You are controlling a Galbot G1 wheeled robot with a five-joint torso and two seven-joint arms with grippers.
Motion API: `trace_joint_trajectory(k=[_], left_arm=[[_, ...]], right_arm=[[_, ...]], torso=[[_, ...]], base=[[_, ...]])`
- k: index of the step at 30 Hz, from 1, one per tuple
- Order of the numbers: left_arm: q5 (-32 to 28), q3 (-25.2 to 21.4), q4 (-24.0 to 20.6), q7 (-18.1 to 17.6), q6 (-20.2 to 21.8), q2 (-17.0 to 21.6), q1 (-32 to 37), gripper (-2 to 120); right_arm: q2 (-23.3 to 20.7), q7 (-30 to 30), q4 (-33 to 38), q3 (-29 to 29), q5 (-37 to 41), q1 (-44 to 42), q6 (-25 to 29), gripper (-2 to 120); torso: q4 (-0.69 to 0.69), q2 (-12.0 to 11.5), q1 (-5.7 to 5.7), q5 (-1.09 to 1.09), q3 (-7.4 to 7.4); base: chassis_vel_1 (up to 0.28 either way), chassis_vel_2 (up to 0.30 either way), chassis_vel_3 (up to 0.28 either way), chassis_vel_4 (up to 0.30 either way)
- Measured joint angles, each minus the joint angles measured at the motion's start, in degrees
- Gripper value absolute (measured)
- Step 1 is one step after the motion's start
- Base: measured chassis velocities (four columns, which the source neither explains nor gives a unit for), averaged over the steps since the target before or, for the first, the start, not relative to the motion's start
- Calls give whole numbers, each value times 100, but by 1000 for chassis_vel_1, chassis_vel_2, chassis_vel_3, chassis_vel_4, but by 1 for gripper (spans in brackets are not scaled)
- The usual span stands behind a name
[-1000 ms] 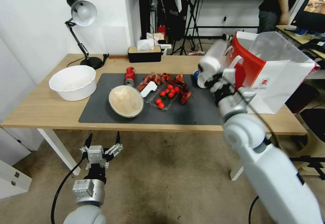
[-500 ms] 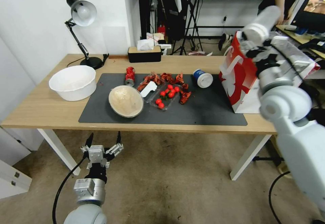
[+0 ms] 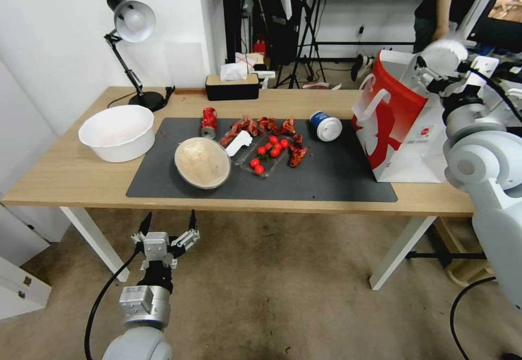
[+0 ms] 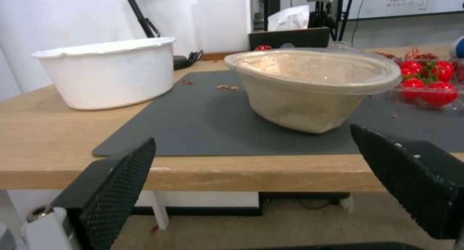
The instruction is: Pick up the trash from the table and place it into the takeout bag.
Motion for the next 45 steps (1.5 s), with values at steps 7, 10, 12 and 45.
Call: trace_joint_trajectory(k=[7,10,12,45], left_arm=[[15,-22,-51,0,2,-11,25,100],[25,-4,-50,0,2,-32,34,100],[30,6,-47,1,2,-45,34,100],[-132,-31,140,26,-118,-30,-82,100]], right_arm=[[43,-47,183,64,3,-233,10,100],[43,-64,264,65,3,-302,23,100],[42,-74,317,70,3,-339,32,100],[882,-1582,1557,313,-1718,-3488,1527,100]], torso=[[0,0,0,0,-1],[0,0,0,0,-1],[0,0,0,0,-1],[1,0,-1,-1,0]], base=[[0,0,0,0],[0,0,0,0],[0,0,0,0],[0,0,0,0]])
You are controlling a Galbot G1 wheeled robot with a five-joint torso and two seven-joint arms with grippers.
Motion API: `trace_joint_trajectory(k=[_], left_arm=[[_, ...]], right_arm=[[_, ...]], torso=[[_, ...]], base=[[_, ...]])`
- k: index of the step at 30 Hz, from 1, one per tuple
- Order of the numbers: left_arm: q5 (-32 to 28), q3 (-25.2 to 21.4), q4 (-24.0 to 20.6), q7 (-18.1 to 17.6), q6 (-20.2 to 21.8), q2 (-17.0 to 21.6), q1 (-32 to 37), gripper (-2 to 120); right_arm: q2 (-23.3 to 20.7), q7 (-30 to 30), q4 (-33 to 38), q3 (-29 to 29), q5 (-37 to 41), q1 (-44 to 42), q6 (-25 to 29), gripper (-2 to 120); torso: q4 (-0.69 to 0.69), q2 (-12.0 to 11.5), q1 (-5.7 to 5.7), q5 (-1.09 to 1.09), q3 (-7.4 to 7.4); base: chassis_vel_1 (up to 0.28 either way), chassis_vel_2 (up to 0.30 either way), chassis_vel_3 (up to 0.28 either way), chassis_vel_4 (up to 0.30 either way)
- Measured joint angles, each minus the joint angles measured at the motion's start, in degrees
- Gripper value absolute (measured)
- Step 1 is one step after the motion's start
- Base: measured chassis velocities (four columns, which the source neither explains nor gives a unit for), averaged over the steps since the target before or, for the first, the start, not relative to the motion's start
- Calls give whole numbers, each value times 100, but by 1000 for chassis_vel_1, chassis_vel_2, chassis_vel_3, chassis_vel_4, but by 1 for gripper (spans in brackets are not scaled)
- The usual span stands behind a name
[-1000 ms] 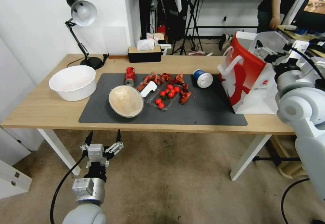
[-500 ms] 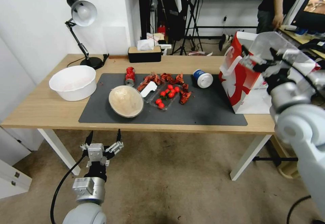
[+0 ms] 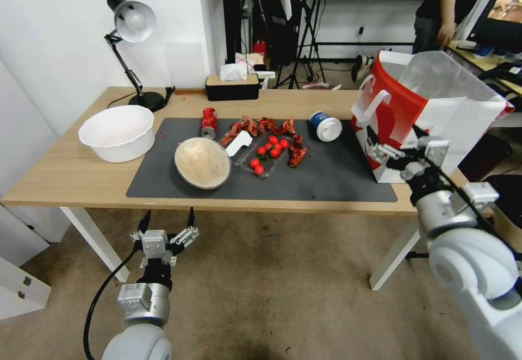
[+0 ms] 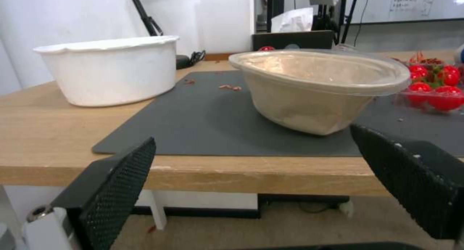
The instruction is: Pick up the trash from the table and place it into the takeout bag.
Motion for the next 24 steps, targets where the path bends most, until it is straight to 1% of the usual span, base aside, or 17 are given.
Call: trace_joint_trajectory(k=[1,2,5,7,9,10,13,14,16,18,20,21,22,24], left_arm=[[-3,0,5,1,-13,-1,8,100],[-3,0,5,1,-13,-1,8,100],[-7,-1,18,3,-32,-6,19,100],[-7,-1,18,3,-32,-6,19,100],[-8,0,31,5,-43,-9,23,100],[-8,0,31,5,-43,-9,23,100],[-10,9,44,5,-49,-6,23,100],[-10,9,44,5,-49,-6,23,100],[-10,24,46,11,-49,-2,20,100],[-11,27,46,14,-49,-2,20,100],[-11,36,46,29,-49,-6,26,100],[-11,36,46,29,-49,-6,26,100],[-11,37,46,33,-50,-7,31,100],[-12,37,46,36,-51,-7,35,100]], right_arm=[[76,-51,-33,-9,-60,-117,152,100],[76,-51,-33,-9,-60,-117,152,100],[247,-189,-136,-16,-239,-439,566,100],[255,-196,-140,-16,-246,-455,584,100],[417,-281,-217,-19,-372,-786,934,100],[417,-281,-217,-19,-372,-786,934,100],[598,-367,-304,-22,-539,-1146,1249,100],[598,-367,-304,-22,-539,-1146,1249,100],[742,-414,-379,-36,-701,-1428,1551,100],[773,-416,-395,-41,-740,-1484,1618,100],[917,-416,-449,-85,-912,-1773,1923,100],[917,-416,-449,-85,-912,-1773,1923,100],[994,-434,-516,-133,-1030,-1919,2107,100],[1103,-488,-644,-214,-1168,-2073,2303,100]], torso=[[-1,0,0,0,0],[-1,0,0,0,0],[-1,0,0,1,0],[-1,0,0,1,0],[-1,0,0,0,0],[-1,0,0,0,0],[-2,0,0,0,0],[-2,0,0,0,0],[-1,0,0,0,0],[-1,0,0,0,0],[-1,0,1,-1,0],[-1,0,1,-1,0],[-1,0,1,0,0],[-1,0,1,0,0]], base=[[0,0,0,0],[0,0,0,0],[0,0,0,0],[0,0,0,0],[0,0,0,0],[0,0,0,0],[0,0,0,0],[0,0,0,0],[0,0,0,0],[0,0,0,0],[0,0,0,0],[0,0,0,0],[0,0,0,0],[0,0,0,0]])
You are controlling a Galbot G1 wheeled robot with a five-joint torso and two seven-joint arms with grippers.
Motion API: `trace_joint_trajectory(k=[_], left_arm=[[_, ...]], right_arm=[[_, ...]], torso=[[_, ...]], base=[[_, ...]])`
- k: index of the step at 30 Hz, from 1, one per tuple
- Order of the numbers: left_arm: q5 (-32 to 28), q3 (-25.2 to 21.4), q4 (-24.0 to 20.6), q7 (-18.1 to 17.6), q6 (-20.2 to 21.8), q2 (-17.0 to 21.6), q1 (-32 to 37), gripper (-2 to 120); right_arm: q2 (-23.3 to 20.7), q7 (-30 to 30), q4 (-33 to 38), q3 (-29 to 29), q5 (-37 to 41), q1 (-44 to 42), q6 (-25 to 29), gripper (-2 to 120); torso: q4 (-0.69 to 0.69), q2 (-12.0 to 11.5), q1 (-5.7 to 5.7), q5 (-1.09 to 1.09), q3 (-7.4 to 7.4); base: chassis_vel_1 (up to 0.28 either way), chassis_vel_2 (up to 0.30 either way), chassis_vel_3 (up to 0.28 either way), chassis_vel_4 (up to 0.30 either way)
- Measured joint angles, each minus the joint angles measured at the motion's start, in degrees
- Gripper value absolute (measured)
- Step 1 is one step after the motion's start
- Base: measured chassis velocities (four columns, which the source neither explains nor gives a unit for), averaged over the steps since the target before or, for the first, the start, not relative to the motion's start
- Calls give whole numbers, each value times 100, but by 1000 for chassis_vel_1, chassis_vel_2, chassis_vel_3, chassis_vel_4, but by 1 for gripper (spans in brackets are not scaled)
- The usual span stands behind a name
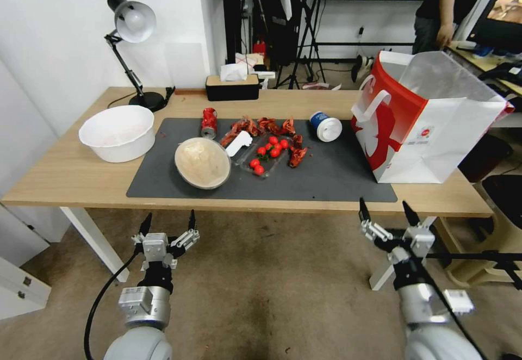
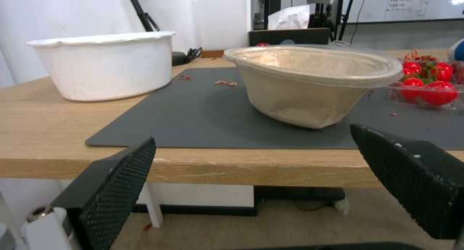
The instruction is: Pick up the trash from the table and place it into the takeout bag.
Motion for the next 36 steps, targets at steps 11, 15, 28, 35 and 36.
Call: trace_joint_trajectory(k=[11,15,28,35,36], left_arm=[[-54,-26,-47,10,-22,48,54,100],[-65,-34,-89,11,-24,45,71,100],[-63,-16,-94,6,23,61,13,100],[-60,-41,-105,3,20,47,52,100],[-57,-47,-114,4,17,44,68,100]], right_arm=[[85,-48,-163,-288,-236,-160,137,100],[77,-49,-186,-314,-258,-124,126,100],[85,-36,-216,-394,-286,141,-84,100],[-64,87,-158,-638,-289,667,-549,100],[-96,167,-158,-722,-303,852,-657,100]], torso=[[0,-1,0,0,0],[1,-1,0,1,0],[0,-1,0,0,0],[0,-1,0,1,1],[1,-1,0,1,0]], base=[[0,0,0,0],[0,0,0,0],[0,0,0,0],[0,0,0,0],[0,0,0,0]])
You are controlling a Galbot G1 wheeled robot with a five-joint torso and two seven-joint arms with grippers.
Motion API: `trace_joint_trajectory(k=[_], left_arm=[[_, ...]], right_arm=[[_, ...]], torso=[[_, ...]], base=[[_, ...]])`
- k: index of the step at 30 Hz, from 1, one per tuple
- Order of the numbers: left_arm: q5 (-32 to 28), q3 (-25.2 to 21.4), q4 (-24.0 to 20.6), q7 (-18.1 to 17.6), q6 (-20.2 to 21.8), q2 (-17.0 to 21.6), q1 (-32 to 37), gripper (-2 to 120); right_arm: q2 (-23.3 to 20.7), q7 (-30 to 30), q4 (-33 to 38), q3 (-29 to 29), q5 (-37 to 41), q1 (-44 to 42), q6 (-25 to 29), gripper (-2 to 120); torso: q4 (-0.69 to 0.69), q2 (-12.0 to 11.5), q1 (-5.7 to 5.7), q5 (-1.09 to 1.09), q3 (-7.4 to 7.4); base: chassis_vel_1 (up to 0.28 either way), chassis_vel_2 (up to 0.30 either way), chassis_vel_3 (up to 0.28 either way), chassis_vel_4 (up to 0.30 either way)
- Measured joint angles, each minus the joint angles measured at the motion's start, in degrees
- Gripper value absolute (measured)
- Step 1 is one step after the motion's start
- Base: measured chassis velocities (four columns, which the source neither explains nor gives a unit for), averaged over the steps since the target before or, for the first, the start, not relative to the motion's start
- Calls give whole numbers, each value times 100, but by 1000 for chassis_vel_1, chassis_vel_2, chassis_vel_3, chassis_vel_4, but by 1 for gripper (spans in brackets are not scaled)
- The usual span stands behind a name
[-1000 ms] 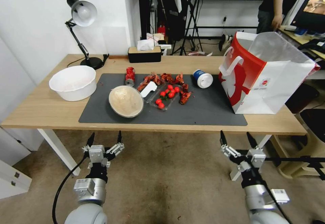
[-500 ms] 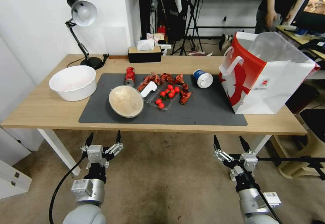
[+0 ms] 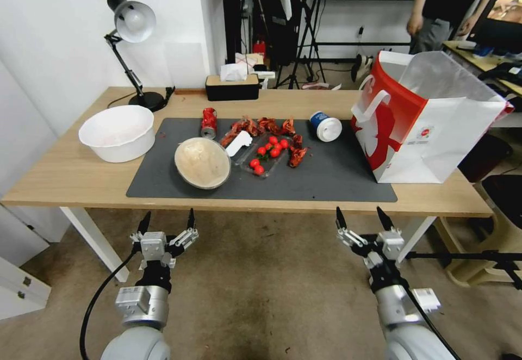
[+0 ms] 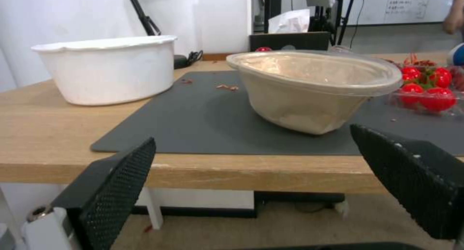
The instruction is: Pick up the trash from the table and place it into the takeout bag.
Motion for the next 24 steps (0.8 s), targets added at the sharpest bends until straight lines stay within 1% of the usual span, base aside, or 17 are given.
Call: trace_joint_trajectory(k=[2,6,7,9,13,15,19,23,24], left_arm=[[1,-4,-3,0,-1,-2,7,100],[-1,-23,-58,-1,40,-66,-67,100],[-1,-23,-58,-1,40,-66,-67,100],[-4,-24,-79,-2,76,-68,-74,100],[-4,-27,-79,-2,80,-61,-69,100],[-6,-49,-79,-2,83,-38,-60,100],[-5,-53,-79,-2,84,-37,-61,100],[22,-39,-76,-2,89,-70,-57,100],[22,-39,-76,-2,89,-70,-57,100]], right_arm=[[-19,50,0,-63,-17,115,-73,100],[-138,282,27,-350,-46,738,-564,100],[-138,282,27,-350,-46,738,-564,100],[-202,379,64,-489,-11,1042,-899,100],[-229,433,73,-572,18,1173,-1065,100],[-326,582,60,-788,131,1563,-1486,100],[-395,658,-4,-918,234,1848,-1686,100],[-530,795,-150,-1141,517,2404,-2057,100],[-530,795,-150,-1141,517,2404,-2057,100]], torso=[[0,0,0,0,0],[0,0,0,0,0],[0,0,0,0,0],[0,0,0,0,0],[0,0,0,0,0],[0,0,0,0,0],[0,0,0,0,1],[0,0,1,0,1],[0,0,1,0,1]], base=[[0,0,0,0],[0,0,0,0],[0,0,0,0],[0,0,0,0],[0,0,0,0],[0,0,0,0],[0,0,0,0],[0,0,0,0],[0,0,0,0]])
